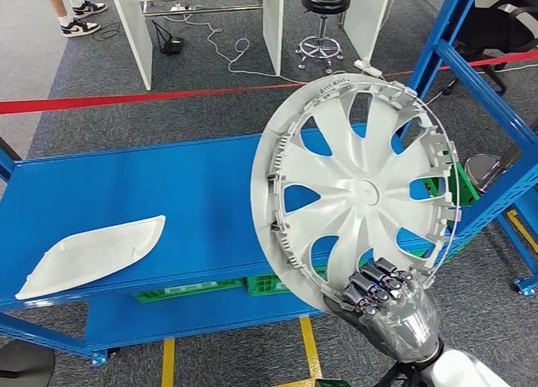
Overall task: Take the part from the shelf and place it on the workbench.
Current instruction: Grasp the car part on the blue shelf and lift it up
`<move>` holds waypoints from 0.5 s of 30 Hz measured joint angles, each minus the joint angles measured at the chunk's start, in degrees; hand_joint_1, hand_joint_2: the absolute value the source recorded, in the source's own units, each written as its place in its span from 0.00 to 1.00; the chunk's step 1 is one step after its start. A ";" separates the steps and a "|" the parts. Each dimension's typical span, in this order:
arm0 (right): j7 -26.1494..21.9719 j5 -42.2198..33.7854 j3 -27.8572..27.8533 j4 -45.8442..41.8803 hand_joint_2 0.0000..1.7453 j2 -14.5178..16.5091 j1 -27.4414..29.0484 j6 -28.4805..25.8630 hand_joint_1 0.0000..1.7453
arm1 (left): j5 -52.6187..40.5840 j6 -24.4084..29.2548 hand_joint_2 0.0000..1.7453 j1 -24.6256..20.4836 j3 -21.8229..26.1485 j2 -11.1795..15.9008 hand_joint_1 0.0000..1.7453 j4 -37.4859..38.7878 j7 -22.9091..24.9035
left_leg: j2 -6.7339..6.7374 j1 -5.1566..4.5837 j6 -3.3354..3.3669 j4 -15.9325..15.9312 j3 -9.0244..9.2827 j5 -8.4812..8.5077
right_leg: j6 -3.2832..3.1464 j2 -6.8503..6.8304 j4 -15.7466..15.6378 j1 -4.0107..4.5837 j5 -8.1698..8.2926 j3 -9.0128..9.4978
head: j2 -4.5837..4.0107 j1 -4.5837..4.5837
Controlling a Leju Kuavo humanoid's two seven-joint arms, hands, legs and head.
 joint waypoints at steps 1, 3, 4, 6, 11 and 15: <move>-0.15 -0.29 0.10 0.16 1.00 0.00 -0.06 0.00 1.00 | -0.55 0.25 1.00 0.00 -0.04 0.00 0.00 0.00 0.11 | 0.00 0.00 0.00 0.00 0.00 0.00 | 0.00 0.00 0.00 0.00 0.00 0.00 | 0.00 0.00; -0.51 -0.81 0.26 0.53 1.00 0.00 -0.15 0.00 1.00 | -1.49 0.70 1.00 0.01 -0.19 0.00 0.00 0.00 0.45 | 0.00 0.00 0.00 0.00 0.00 0.00 | 0.00 0.00 0.00 0.00 0.00 0.00 | 0.00 -0.01; -0.68 -1.01 0.31 0.72 1.00 0.00 -0.17 0.00 1.00 | -1.86 1.06 1.00 0.01 -0.28 0.01 0.00 0.00 0.75 | 0.00 0.00 0.00 0.00 0.00 0.00 | 0.00 0.00 0.00 0.00 0.00 0.00 | 0.00 -0.01; -1.00 -1.24 0.36 1.08 1.00 0.00 -0.20 0.00 1.00 | -2.35 2.17 1.00 0.01 -0.43 0.01 0.00 0.00 1.49 | 0.00 0.00 0.00 0.00 0.00 0.00 | 0.00 0.00 0.00 0.00 0.00 0.00 | 0.00 -0.01; -1.27 -1.32 0.40 1.61 1.00 0.00 -0.19 0.00 1.00 | -1.37 3.63 1.00 0.00 -0.45 0.03 0.00 0.00 1.64 | 0.00 0.00 0.00 0.00 0.00 0.00 | 0.00 0.00 0.00 0.00 0.00 0.00 | 0.00 0.00; -1.27 -1.32 0.44 1.66 1.00 0.02 -0.19 0.00 1.00 | -0.64 3.89 1.00 0.00 -0.38 0.04 0.00 0.00 1.60 | 0.00 0.00 0.00 0.00 -0.01 0.00 | 0.00 0.00 0.00 0.00 0.00 0.00 | 0.00 0.00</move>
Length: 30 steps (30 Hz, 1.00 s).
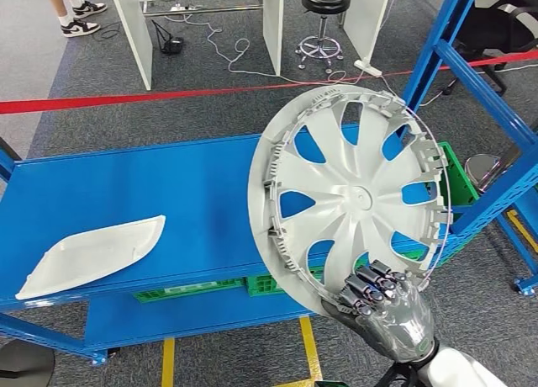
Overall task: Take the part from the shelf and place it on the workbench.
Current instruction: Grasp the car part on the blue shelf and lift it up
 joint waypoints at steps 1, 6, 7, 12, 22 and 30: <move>0.00 0.00 0.01 0.01 1.00 0.01 0.00 0.00 1.00 | 0.08 0.08 1.00 0.00 0.02 0.00 0.00 0.00 0.07 | 0.00 0.00 0.00 0.00 0.00 0.00 | 0.00 0.00 0.00 0.00 0.00 0.00 | 0.00 0.00; -0.02 0.02 0.04 0.07 1.00 0.01 -0.12 0.00 1.00 | 0.08 0.68 1.00 0.00 0.08 0.00 0.00 0.00 0.85 | 0.00 0.00 0.00 0.00 0.00 0.00 | 0.00 0.00 0.00 0.00 0.00 0.00 | 0.00 0.00; -0.02 0.02 0.04 0.09 1.00 0.01 -0.17 0.00 1.00 | 0.07 0.79 1.00 0.00 0.09 0.00 0.00 0.00 0.92 | 0.00 0.00 0.00 0.00 0.00 0.00 | 0.00 0.00 0.00 0.00 0.00 0.00 | 0.00 0.00; -0.49 0.76 0.17 0.16 1.00 0.11 -0.68 0.00 1.00 | 0.01 1.82 1.00 0.00 0.14 0.00 0.00 0.00 1.54 | 0.00 0.00 0.00 0.00 0.00 0.00 | 0.00 0.00 0.00 0.00 0.00 0.00 | 0.00 -0.01; -1.77 1.72 0.54 0.15 1.00 1.38 -1.32 0.00 1.00 | -0.46 2.87 1.00 -0.04 0.19 -0.02 0.00 0.00 1.75 | 0.00 -0.01 0.00 0.01 0.00 0.00 | 0.00 0.00 0.00 -0.02 0.00 0.00 | 0.00 0.01; -2.52 -1.45 0.90 0.55 1.00 1.81 -1.85 0.00 1.00 | -1.13 3.25 1.00 -0.03 0.19 0.03 0.00 0.00 2.08 | 0.00 -0.25 0.10 0.10 0.00 -0.04 | 0.15 0.00 -0.02 -0.27 0.07 0.00 | 0.00 -0.01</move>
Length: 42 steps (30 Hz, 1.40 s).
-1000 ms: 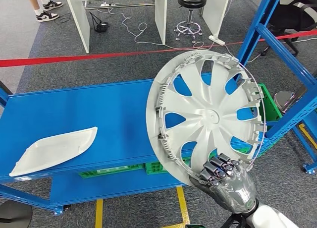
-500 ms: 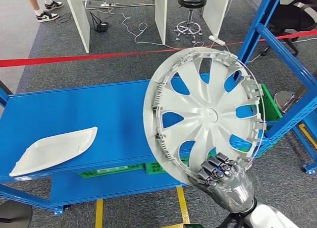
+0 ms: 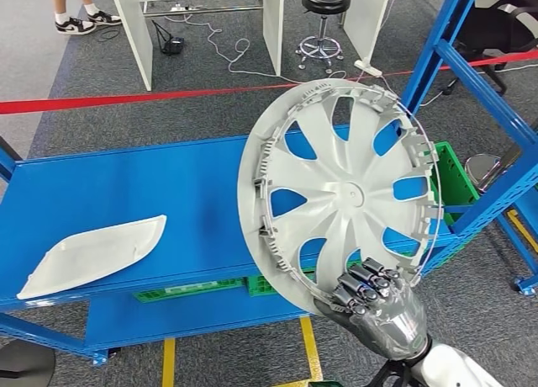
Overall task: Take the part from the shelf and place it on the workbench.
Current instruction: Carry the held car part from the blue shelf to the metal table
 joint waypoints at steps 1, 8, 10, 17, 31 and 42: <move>-0.04 -0.44 0.06 0.12 1.00 0.03 -0.01 0.00 1.00 | -0.03 0.04 1.00 0.00 0.00 0.03 0.00 0.00 0.02 | 0.00 -0.05 0.06 0.02 0.00 -0.01 | 0.06 0.00 0.00 -0.05 0.02 0.00 | 0.00 0.00; -0.75 -2.16 0.28 0.67 1.00 0.27 0.00 -0.01 1.00 | -0.07 0.22 1.00 -0.02 0.01 0.16 0.00 0.00 0.04 | 0.07 -0.36 1.14 -0.09 -0.14 0.82 | 1.25 0.03 -0.15 -0.52 0.50 -0.16 | 0.00 -0.02; -1.22 -2.68 0.11 0.72 1.00 0.29 -0.01 -0.03 1.00 | -0.15 0.38 1.00 -0.09 0.02 0.14 0.00 0.00 0.04 | 0.21 0.05 1.61 -0.64 -0.29 1.51 | 1.59 -0.03 1.96 -0.41 -1.43 -1.28 | 0.00 0.15; -2.06 -3.50 -0.52 1.28 1.00 0.31 -0.05 -0.04 1.00 | -0.36 0.62 1.00 0.03 0.07 0.10 0.00 0.00 0.04 | 0.47 0.57 1.35 -0.05 -1.04 1.80 | 2.58 -0.28 10.72 -0.93 -5.02 -2.37 | 0.00 0.49; -2.13 -4.72 -1.09 2.09 1.00 0.60 -0.38 -0.11 1.00 | -0.38 0.73 1.00 -0.17 0.27 0.27 0.00 0.00 0.11 | 0.22 0.68 -1.72 17.33 -8.77 -6.91 | -0.87 -0.47 1.53 -0.67 -1.23 -1.00 | 0.00 0.36; -2.49 -6.62 -1.22 2.18 1.00 0.88 -0.36 -0.13 1.00 | -0.03 0.86 1.00 -0.47 0.43 0.23 0.00 0.00 0.11 | 0.52 0.48 1.01 0.24 -1.68 1.68 | 1.80 -0.50 6.62 -0.48 -4.32 -5.00 | 0.01 0.37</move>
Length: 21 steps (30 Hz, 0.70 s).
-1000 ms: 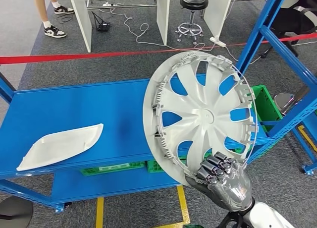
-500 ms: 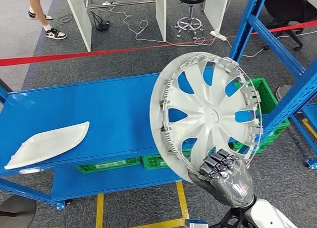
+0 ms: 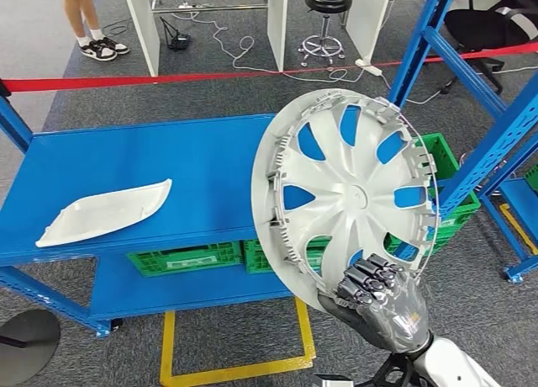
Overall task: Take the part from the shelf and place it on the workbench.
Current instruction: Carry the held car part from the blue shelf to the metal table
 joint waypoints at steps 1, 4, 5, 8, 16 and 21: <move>0.00 -0.22 -0.02 0.03 1.00 0.01 0.00 0.00 1.00 | 0.03 -0.01 1.00 0.01 0.01 -0.01 0.00 0.00 0.00 | 0.02 -0.04 0.15 0.04 -0.72 0.57 | 0.20 -0.01 3.82 0.00 -2.66 -0.96 | -0.01 0.08; 0.00 -1.11 -0.15 0.30 1.00 0.08 0.04 0.00 1.00 | 0.13 -0.08 1.00 0.05 0.03 0.02 0.00 0.00 0.00 | 0.05 -0.20 0.12 0.20 -2.98 2.31 | 0.41 -0.01 10.35 0.02 -4.07 -0.59 | -0.01 0.07; 0.00 -1.42 -0.24 0.40 1.00 0.10 0.05 0.00 1.00 | 0.16 -0.13 1.00 0.06 0.04 0.02 0.00 0.00 0.00 | 0.04 -0.23 0.03 0.24 -3.63 2.82 | 0.35 -0.01 8.60 0.02 -2.54 1.45 | -0.01 0.06; -0.06 -2.41 -0.77 0.51 1.00 0.14 0.04 -0.01 1.00 | 0.19 -0.31 1.00 0.03 0.14 0.03 0.00 0.00 -0.01 | -0.03 -0.37 -0.58 0.42 -4.96 4.17 | -0.03 0.12 -3.61 0.12 -1.19 10.43 | 0.00 0.03; -0.72 -4.06 -2.06 0.66 1.00 0.42 0.39 -0.04 1.00 | 0.22 -0.51 1.00 0.14 0.61 0.16 0.00 0.00 -0.02 | -0.17 -0.04 -3.08 9.69 -9.09 -3.65 | -2.92 -0.11 -7.76 0.01 0.77 9.19 | -0.01 -0.42; -0.80 -4.16 -2.39 0.81 1.00 0.55 0.51 -0.04 1.00 | 0.21 -0.55 1.00 0.08 0.92 0.20 0.00 0.00 -0.02 | -0.13 0.49 -3.49 13.32 -5.95 -2.91 | -2.41 -0.32 -7.41 -0.01 3.58 5.35 | -0.01 -0.44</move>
